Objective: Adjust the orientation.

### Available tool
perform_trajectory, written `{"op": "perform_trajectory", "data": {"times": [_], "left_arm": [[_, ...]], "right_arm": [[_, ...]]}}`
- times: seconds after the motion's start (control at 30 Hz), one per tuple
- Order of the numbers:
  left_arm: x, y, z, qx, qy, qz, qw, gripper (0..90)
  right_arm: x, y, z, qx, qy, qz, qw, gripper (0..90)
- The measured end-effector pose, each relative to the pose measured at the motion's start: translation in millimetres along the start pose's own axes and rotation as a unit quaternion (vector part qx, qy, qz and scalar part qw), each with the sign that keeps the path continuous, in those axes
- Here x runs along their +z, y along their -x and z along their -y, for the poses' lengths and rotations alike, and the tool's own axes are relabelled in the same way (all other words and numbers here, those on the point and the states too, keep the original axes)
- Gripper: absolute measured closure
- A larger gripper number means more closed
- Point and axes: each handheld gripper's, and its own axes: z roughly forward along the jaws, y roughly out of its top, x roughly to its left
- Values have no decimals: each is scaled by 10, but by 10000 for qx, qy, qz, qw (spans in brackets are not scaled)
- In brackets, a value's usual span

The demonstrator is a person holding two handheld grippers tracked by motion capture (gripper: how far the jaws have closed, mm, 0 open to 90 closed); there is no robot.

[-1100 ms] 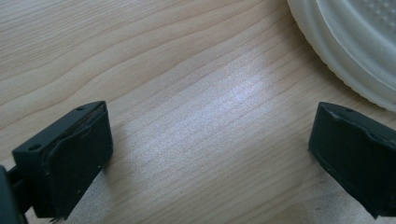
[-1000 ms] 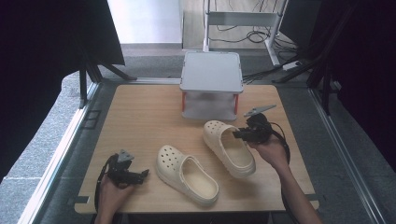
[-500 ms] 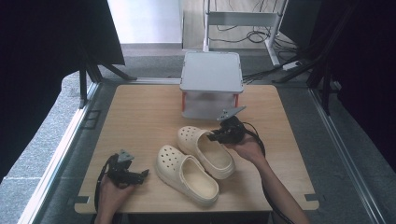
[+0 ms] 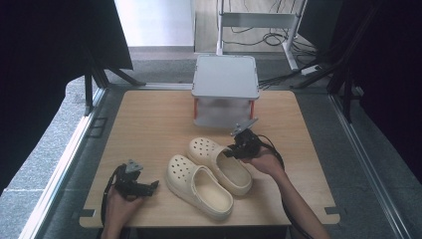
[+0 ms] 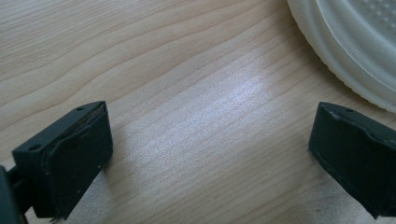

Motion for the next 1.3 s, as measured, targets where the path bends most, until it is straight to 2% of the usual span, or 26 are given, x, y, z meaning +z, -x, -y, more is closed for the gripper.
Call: {"op": "perform_trajectory", "data": {"times": [0.1, 0.17, 0.27, 0.43, 0.57, 0.67, 0.8, 0.93, 1.13, 1.3], "left_arm": [[0, 0, 0, 0, 0, 0, 10000, 0], [0, 0, 0, 0, -1, 1, 10000, 0], [0, 0, 0, -1, 0, 0, 10000, 0], [0, 0, 0, -1, 0, 0, 10000, 0], [1, -1, 0, 4, 9, -3, 10000, 0], [1, -1, 0, 10, 4, -2, 10000, 0], [1, -1, 0, 4, 6, -2, 10000, 0], [0, -1, 0, 5, 4, -2, 10000, 0], [0, 1, -1, -10, 2, 2, 10000, 0], [0, 1, 0, -10, 3, 1, 10000, 0]], "right_arm": [[44, 3, -16, 117, 1, -21, 9999, 635], [63, -14, -31, 66, -32, -15, 10000, 571], [42, -49, -50, 3, -28, 128, 9999, 446], [-90, -85, -49, -72, -63, 237, 9997, 271], [-225, -123, -10, -105, -86, 291, 9995, 185], [-331, -163, 36, -70, 32, 288, 9996, 129], [-426, -212, 94, -73, 143, 240, 9996, 99], [-532, -294, 192, -45, 200, 87, 9998, 0], [-582, -400, 291, 13, 375, -39, 9993, 0], [-525, -512, 314, -89, 217, -30, 9997, 0]]}}
